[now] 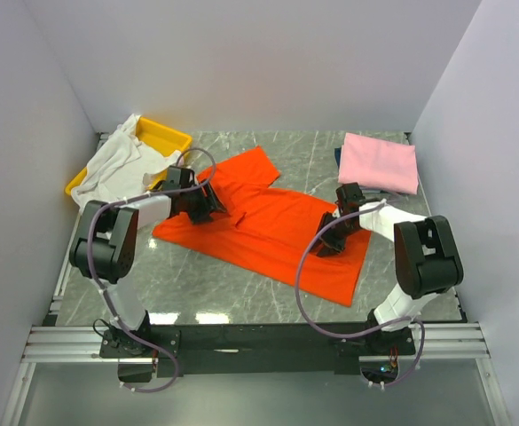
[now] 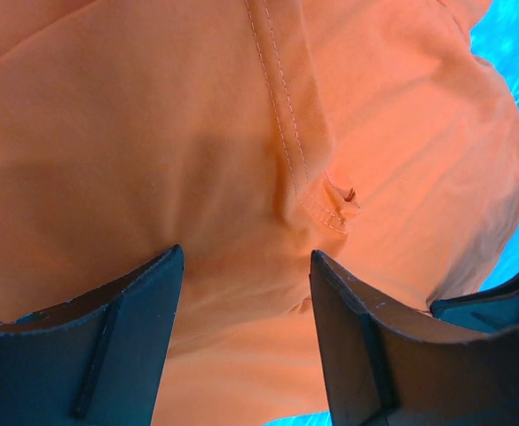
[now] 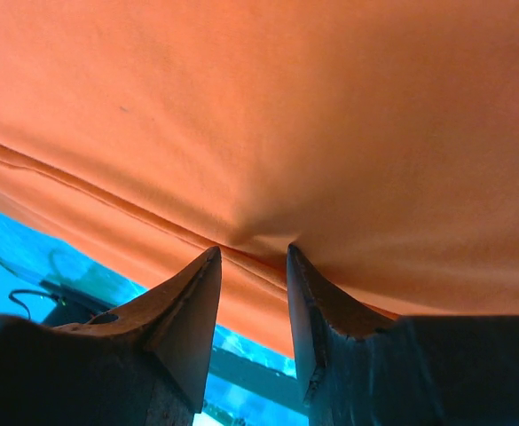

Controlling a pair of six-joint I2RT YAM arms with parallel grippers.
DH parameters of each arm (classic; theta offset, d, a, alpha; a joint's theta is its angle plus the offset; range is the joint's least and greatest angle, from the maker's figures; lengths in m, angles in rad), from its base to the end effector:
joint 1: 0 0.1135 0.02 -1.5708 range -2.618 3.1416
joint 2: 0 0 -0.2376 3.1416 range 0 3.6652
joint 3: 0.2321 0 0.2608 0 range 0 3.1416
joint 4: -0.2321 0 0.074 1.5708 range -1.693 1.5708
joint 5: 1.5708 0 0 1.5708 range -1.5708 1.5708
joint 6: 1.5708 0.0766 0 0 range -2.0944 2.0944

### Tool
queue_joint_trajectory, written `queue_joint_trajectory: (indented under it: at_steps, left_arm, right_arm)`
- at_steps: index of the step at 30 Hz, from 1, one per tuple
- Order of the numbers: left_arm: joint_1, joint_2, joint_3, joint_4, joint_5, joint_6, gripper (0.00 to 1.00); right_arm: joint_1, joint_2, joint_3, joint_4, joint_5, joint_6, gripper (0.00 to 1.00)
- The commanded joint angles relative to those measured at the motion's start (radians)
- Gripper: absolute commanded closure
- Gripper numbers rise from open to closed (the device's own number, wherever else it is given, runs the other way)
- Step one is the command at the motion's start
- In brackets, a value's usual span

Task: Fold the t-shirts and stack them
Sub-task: Fold the tshirt

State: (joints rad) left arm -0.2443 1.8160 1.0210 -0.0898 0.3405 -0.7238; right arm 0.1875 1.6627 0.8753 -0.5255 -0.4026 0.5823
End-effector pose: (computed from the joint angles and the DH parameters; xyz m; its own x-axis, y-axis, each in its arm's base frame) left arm 0.3731 -0.1194 0.0917 -0.8495 -0.4315 -0.3035 -0.1726 0.7709 -0.6131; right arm 0.2894 0.0855 0.0729 -0.9417 0.3363 -0.0047 0.2972 0.8385 0.4567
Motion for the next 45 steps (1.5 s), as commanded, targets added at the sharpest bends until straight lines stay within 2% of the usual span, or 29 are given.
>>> queue_joint_trajectory:
  at_steps: [1, 8, 17, 29, 33, 39, 45]
  left_arm:
    - [-0.026, -0.053, -0.079, -0.094, -0.084, -0.019, 0.34]
    - [-0.102, -0.237, -0.188, -0.169, -0.22, -0.121, 0.32]
    - [-0.116, -0.385, -0.315, -0.246, -0.261, -0.195, 0.3]
    - [-0.122, -0.464, -0.276, -0.314, -0.291, -0.186, 0.29]
    - [-0.122, -0.457, -0.199, -0.317, -0.291, -0.152, 0.29]
    - [-0.122, -0.331, -0.078, -0.229, -0.224, -0.066, 0.29]
    - [-0.122, -0.201, -0.081, -0.117, -0.112, -0.036, 0.3]
  right_arm:
    - [0.009, 0.008, -0.108, -0.126, 0.131, -0.053, 0.56]
    - [0.007, -0.047, -0.156, -0.169, 0.171, -0.056, 0.56]
    - [0.007, -0.07, -0.157, -0.215, 0.188, -0.056, 0.55]
    - [0.007, -0.084, -0.09, -0.278, 0.189, -0.053, 0.55]
    - [0.009, -0.109, -0.003, -0.329, 0.211, -0.05, 0.54]
    - [0.006, -0.089, 0.094, -0.337, 0.208, -0.049, 0.53]
    - [0.006, -0.037, 0.149, -0.318, 0.223, -0.042, 0.53]
